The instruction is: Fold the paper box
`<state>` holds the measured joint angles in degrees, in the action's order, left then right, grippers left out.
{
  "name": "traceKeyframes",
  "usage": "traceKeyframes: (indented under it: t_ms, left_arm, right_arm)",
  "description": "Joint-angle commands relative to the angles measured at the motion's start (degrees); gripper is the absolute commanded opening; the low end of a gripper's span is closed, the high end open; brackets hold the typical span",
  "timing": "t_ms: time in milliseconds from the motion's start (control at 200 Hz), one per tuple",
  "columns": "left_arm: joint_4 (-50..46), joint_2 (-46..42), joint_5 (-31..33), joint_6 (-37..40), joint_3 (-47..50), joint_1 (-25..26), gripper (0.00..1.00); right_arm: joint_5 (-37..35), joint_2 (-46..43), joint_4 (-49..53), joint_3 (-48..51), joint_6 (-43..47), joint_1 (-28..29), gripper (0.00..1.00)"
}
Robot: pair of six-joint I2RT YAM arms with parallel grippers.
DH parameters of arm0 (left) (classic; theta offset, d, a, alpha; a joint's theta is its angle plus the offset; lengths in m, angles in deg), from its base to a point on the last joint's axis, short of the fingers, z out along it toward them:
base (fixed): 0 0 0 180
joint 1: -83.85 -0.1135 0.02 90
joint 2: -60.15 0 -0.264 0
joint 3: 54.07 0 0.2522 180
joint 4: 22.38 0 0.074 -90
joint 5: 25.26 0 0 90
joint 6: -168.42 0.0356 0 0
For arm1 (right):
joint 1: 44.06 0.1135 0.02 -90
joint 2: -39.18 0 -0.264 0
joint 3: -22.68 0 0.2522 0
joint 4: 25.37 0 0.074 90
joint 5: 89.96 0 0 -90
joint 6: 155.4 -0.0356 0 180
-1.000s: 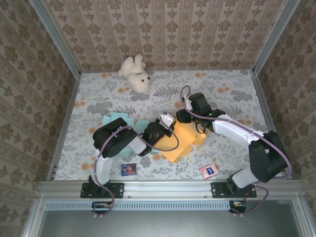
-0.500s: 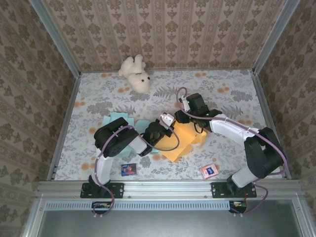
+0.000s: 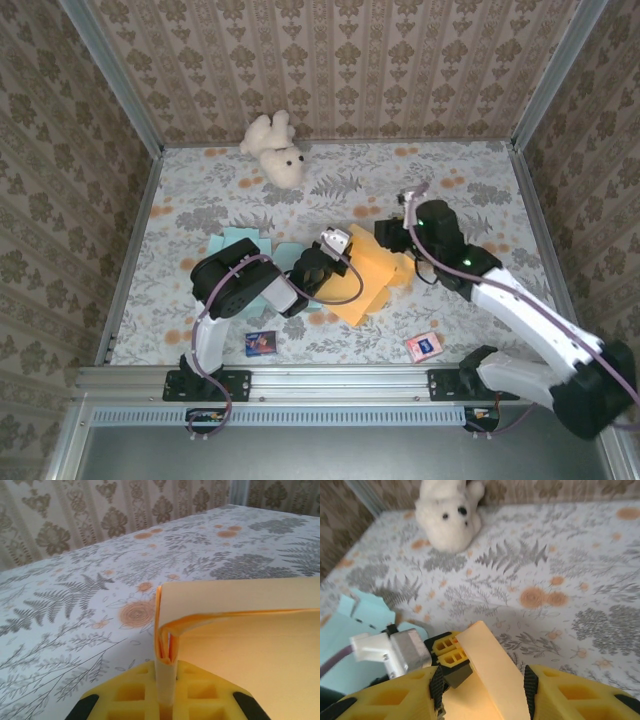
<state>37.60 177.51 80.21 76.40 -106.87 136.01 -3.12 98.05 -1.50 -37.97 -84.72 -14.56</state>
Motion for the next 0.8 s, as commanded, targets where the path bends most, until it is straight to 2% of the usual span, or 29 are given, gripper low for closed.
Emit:
traceKeyframes:
  t_ms: [0,120,215,390,525,795]
  left_arm:
    - [1.13,-2.85,8.15,-5.60,1.80,0.57,0.00]
    - [1.06,-4.63,15.06,-10.29,3.34,1.53,0.00]
    - [1.12,-4.79,18.27,-12.41,3.39,2.65,0.00]
    - [1.07,-3.42,22.69,-12.47,1.88,4.59,0.00]
    - [1.06,-3.20,26.88,-13.65,1.70,5.25,0.00]
    - [1.11,-2.69,27.36,-14.39,1.05,5.66,0.00]
  right_arm:
    - [-6.29,-7.20,4.72,4.91,-4.40,0.47,0.49]
    - [-5.46,-13.00,4.55,8.92,-8.03,0.56,0.49]
    - [-3.68,-13.15,2.41,10.35,-10.11,0.65,0.51]
    - [-1.59,-5.51,-1.81,8.72,-12.19,1.08,0.54]
    - [-4.12,0.89,-5.71,8.19,-14.06,1.69,0.55]
    - [-5.75,9.57,-11.07,6.46,-14.66,2.50,0.55]
